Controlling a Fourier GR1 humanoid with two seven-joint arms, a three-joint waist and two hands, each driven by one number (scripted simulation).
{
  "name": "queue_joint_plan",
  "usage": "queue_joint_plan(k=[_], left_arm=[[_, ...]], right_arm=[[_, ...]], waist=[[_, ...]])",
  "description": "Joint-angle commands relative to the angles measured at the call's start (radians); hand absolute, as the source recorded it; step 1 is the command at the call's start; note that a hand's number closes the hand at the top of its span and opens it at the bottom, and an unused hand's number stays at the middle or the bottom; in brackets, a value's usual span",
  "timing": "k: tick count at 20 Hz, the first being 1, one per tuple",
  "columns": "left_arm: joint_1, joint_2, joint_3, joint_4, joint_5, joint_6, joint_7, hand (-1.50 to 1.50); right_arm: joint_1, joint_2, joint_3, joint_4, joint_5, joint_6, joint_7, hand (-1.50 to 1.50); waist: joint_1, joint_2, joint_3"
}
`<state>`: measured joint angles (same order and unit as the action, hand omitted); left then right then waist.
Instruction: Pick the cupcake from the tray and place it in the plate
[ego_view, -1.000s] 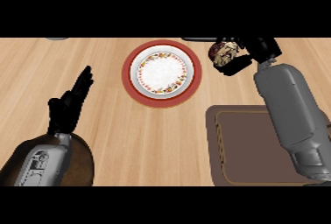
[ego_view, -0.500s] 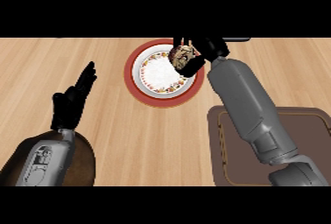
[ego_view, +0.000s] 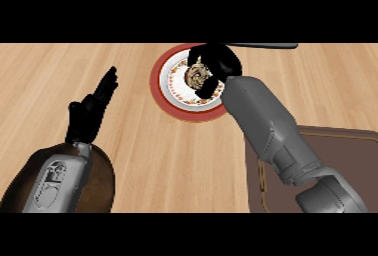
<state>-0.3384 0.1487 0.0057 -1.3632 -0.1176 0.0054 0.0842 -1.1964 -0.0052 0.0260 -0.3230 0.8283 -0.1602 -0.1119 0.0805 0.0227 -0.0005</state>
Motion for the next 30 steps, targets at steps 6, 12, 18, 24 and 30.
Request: queue_joint_plan(k=[6, 12, 18, 24, 30], left_arm=[[0.007, -0.022, -0.03, -0.014, -0.002, -0.016, 0.003, 0.0], [-0.017, -0.001, -0.018, -0.017, -0.016, -0.009, 0.023, 0.0], [0.053, -0.019, -0.01, -0.059, -0.022, 0.031, 0.031, 0.0], [0.043, -0.023, -0.011, -0.058, -0.03, 0.035, 0.021, 0.0], [0.057, 0.002, 0.022, -0.056, 0.003, 0.0, 0.005, 0.0]], right_arm=[[0.018, 0.005, -0.001, 0.13, -0.166, -0.038, -0.051, -1.5], [0.023, 0.005, -0.135, 0.08, -0.355, -0.022, -0.205, -1.5], [0.003, -0.017, -0.272, 0.063, -0.472, -0.05, -0.197, -1.5], [0.036, -0.179, -0.349, 0.063, -0.538, 0.019, -0.24, -1.5], [0.117, -0.301, -0.367, 0.094, -0.556, 0.165, -0.338, -1.5]], waist=[[0.05, 0.007, 0.001], [0.027, 0.004, 0.003], [-0.026, -0.008, 0.002], [-0.045, -0.008, 0.002], [-0.047, -0.008, 0.002]])
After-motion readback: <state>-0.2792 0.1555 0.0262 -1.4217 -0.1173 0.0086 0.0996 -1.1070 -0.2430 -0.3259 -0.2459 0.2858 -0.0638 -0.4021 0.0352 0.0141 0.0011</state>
